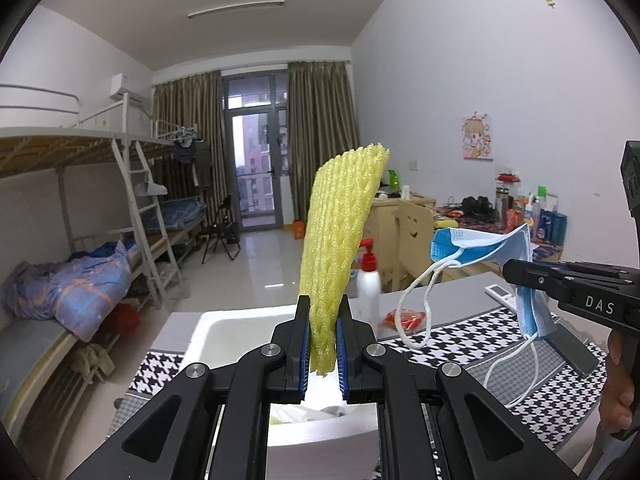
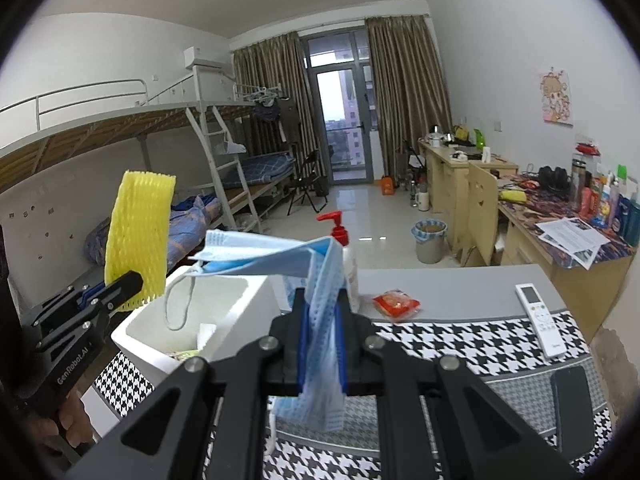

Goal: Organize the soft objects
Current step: 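Lift the sponge and mask with both grippers and carry them over the foam box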

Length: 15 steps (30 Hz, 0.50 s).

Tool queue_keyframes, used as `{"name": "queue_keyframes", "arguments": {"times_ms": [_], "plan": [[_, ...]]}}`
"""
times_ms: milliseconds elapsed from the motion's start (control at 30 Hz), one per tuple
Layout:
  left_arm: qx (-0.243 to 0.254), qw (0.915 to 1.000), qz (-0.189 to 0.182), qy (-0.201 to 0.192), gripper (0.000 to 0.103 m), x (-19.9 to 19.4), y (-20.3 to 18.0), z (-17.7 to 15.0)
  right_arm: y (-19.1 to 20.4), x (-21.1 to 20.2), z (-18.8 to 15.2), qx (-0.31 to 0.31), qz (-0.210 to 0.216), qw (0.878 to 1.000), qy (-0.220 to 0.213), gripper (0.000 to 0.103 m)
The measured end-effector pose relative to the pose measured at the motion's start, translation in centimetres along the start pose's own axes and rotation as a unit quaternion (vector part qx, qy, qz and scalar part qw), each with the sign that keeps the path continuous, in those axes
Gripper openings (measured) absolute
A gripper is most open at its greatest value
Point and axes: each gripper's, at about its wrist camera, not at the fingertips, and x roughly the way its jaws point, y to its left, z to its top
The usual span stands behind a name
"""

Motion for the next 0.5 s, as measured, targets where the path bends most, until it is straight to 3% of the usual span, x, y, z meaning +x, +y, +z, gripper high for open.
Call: {"name": "queue_keyframes", "arguments": {"times_ms": [500], "plan": [[-0.018,0.9989,0.042,0.001,0.012,-0.2,3.8,-0.8,3.8,3.2,0.3,-0.019,0.032,0.999,0.018,0.015]]}}
